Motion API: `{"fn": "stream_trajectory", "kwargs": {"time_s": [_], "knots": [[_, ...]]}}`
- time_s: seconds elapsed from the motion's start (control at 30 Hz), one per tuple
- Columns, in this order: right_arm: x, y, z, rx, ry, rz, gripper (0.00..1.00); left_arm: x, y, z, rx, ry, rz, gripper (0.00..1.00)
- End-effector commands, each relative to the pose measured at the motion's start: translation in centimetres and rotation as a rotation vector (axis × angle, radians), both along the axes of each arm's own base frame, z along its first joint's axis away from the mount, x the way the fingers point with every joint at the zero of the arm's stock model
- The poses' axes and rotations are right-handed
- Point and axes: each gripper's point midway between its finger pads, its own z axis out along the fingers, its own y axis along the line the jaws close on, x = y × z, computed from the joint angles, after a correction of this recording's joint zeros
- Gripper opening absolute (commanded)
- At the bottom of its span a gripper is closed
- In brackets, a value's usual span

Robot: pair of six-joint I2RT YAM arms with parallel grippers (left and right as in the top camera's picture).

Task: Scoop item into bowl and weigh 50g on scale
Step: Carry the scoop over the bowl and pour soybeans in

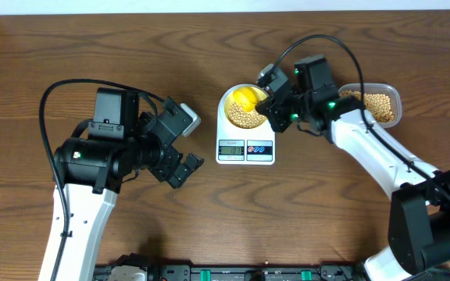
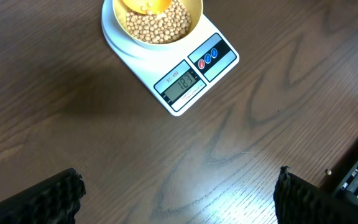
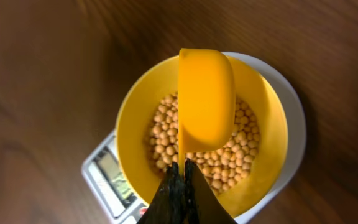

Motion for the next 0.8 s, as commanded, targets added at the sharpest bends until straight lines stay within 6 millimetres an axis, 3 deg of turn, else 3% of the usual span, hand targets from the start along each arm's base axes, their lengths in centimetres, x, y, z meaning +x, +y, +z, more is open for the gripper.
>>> {"fn": "stream_trajectory", "kwargs": {"time_s": [0.0, 0.2, 0.47, 0.77], "knots": [[-0.4, 0.7, 2.2, 0.153, 0.072, 0.035, 0.01, 0.0, 0.2, -0.1, 0.008, 0.000, 0.001, 1.00], [1.2, -1.5, 0.1, -0.042, -0.017, -0.046, 0.01, 0.0, 0.2, -0.1, 0.008, 0.000, 0.001, 1.00], [1.7, -2.1, -1.3, -0.263, -0.117, -0.083, 0.01, 0.0, 0.2, -0.1, 0.008, 0.000, 0.001, 1.00], [2.6, -2.5, -0.9, -0.287, -0.159, -0.116, 0.01, 0.0, 0.2, -0.1, 0.008, 0.000, 0.001, 1.00]]}}
